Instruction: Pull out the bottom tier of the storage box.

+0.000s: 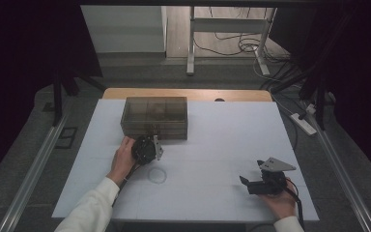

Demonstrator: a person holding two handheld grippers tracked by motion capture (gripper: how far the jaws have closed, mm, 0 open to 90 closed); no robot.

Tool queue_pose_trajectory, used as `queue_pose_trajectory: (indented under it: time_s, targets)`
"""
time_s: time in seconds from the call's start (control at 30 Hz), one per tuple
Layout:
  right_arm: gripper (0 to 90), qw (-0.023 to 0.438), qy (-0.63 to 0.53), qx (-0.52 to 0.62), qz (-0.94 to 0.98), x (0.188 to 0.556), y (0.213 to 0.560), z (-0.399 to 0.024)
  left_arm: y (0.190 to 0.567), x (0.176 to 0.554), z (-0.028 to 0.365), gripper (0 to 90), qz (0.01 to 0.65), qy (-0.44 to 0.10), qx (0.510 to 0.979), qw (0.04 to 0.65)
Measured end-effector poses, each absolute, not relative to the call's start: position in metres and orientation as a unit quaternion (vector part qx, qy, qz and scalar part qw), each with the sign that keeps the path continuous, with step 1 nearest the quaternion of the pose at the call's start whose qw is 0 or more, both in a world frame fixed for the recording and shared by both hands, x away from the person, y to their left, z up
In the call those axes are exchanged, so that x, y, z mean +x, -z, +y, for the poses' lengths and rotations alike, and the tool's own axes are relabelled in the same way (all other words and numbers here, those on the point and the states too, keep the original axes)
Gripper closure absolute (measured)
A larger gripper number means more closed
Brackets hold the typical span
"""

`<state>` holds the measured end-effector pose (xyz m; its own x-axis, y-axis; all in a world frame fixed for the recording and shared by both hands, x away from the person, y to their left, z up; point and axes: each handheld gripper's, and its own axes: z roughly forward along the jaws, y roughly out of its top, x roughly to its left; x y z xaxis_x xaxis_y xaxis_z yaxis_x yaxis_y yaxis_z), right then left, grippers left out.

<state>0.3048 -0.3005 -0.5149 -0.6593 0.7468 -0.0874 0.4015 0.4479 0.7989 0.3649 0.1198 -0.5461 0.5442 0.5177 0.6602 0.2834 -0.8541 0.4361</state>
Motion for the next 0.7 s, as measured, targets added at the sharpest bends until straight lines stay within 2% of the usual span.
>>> queue_pose_trajectory:
  time_s: [0.7]
  targets:
    - [7.8,0.221,-0.392,0.352,0.821,0.3043,0.5146,-0.3011,0.5507,0.3664,0.1146,59.4,0.218,-0.44,0.862,0.128]
